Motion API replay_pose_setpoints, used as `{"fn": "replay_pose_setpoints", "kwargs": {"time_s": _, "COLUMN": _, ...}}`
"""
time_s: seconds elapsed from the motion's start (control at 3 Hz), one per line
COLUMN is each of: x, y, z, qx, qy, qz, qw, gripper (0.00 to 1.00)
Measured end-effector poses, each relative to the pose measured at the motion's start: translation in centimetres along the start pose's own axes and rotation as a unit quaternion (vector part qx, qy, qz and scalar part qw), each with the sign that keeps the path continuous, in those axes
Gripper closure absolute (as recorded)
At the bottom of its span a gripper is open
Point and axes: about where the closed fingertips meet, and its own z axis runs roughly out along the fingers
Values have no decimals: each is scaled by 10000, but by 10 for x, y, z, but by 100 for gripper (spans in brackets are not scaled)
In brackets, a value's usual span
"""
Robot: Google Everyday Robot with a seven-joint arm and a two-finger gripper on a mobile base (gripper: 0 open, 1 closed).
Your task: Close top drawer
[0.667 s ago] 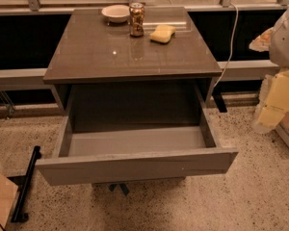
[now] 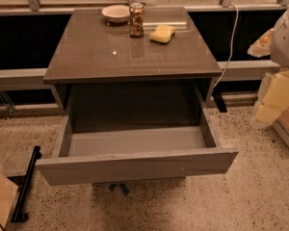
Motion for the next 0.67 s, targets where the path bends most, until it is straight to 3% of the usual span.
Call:
{"fn": "replay_pose_setpoints", "kwargs": {"time_s": 0.33, "x": 0, "y": 3, "z": 21, "qx": -153, "qy": -170, "qz": -76, "qw": 9997, "gripper": 38}}
{"fn": "replay_pose_setpoints", "kwargs": {"time_s": 0.67, "x": 9, "y": 15, "z": 57, "qx": -490, "qy": -340, "qz": -93, "qw": 9982, "gripper": 69}}
